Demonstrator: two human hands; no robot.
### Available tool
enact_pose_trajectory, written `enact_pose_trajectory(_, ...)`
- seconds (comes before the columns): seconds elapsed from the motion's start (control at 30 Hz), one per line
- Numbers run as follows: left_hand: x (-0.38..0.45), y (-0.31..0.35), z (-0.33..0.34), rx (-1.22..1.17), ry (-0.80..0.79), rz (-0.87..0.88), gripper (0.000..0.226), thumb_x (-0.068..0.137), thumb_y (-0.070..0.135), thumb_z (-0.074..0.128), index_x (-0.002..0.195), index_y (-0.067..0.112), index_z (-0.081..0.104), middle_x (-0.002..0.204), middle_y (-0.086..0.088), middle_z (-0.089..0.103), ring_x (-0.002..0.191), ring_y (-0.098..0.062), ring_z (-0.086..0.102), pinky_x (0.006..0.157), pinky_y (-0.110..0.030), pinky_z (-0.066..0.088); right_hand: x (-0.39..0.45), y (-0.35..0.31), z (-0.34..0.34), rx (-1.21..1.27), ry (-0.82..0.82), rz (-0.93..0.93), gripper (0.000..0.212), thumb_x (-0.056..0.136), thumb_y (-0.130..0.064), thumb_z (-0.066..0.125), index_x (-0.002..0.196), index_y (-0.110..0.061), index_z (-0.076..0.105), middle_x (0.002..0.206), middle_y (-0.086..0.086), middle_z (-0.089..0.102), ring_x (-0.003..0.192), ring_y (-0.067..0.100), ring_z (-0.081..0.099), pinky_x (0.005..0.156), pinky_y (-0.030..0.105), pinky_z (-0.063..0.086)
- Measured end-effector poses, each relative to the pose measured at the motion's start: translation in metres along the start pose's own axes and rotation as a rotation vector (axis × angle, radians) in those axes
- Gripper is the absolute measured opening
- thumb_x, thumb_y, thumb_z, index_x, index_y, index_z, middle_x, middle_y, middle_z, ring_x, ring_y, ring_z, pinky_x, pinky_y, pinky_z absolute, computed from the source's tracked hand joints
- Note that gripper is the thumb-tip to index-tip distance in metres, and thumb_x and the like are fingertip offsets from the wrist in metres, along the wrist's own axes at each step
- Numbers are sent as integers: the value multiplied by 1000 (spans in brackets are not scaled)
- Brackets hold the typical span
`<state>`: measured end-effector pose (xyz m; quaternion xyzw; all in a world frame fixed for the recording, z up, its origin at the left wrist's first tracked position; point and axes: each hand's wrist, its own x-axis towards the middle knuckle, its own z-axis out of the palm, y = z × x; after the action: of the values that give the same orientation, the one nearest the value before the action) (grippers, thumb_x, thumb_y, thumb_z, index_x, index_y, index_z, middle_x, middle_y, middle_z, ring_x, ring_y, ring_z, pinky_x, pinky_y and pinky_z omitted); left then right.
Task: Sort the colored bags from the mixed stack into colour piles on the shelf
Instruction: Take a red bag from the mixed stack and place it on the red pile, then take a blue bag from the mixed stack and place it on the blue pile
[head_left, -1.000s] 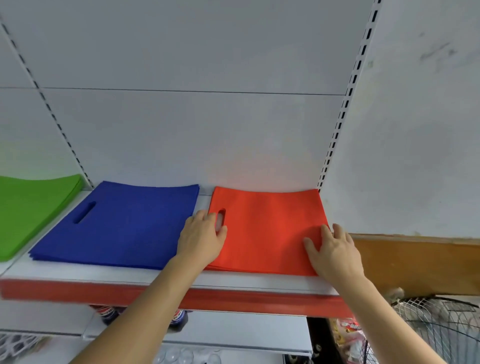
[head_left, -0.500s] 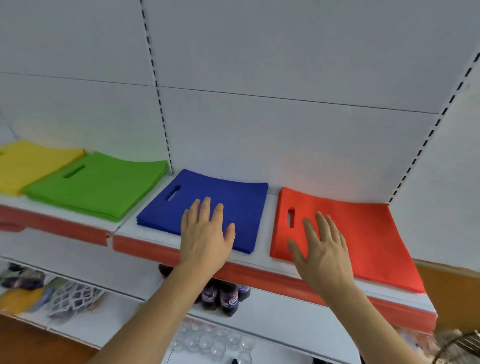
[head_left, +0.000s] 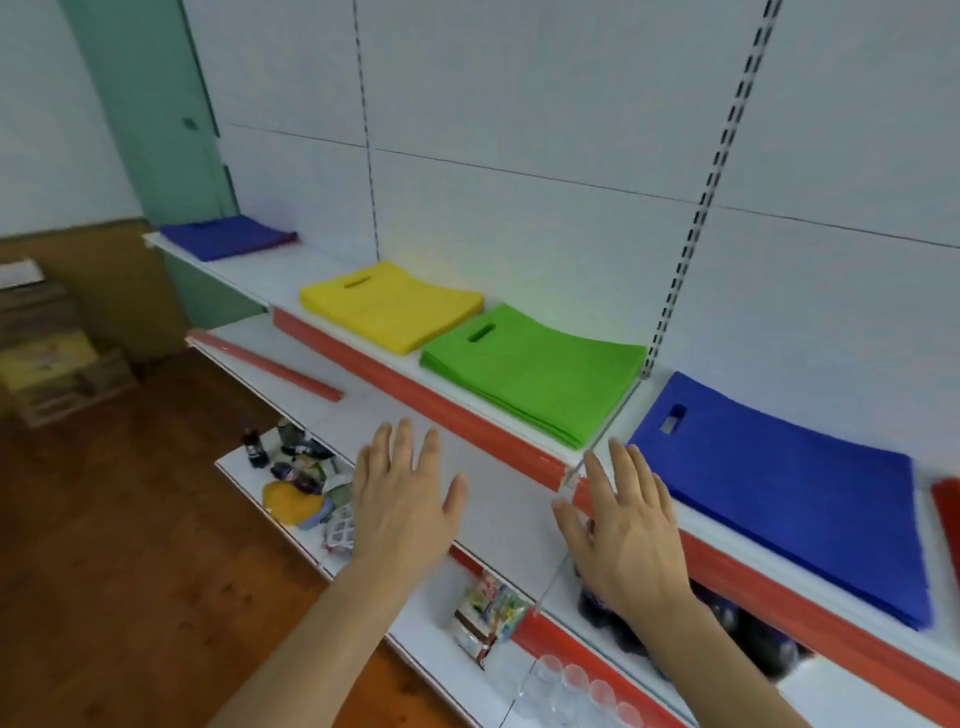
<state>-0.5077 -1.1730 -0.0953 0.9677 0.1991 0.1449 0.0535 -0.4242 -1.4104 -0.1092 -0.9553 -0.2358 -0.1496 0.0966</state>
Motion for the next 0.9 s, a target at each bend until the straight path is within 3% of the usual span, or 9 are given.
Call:
enact_pose_trajectory(0.43,74,-233,-6,65,96,-301,69,104,65,30,162,27,35,172,-8,24,161,-30,13,129,-51,18,172,-231,98,129,-56,-328,81,105,-68,22,163,-13,35,171,17,25,160,37,18,126,58,25)
enact_pose_trajectory(0.6,123,-309,-17,108,131,-427,73,103,68,25,164,30,27,174,-3,19,162,-27,7,130,-46,11,250,-313,125,184,-73,-416,80,104,-66,26,159,-10,42,168,20,33,158,39,25,123,60,30)
enact_pose_trajectory(0.9,192,-449,-9,145,175,-502,73,102,70,21,163,31,30,173,-3,23,162,-28,9,127,-46,7,343,-460,172,142,-136,-521,83,101,-69,18,165,-18,32,173,14,22,161,34,15,128,54,21)
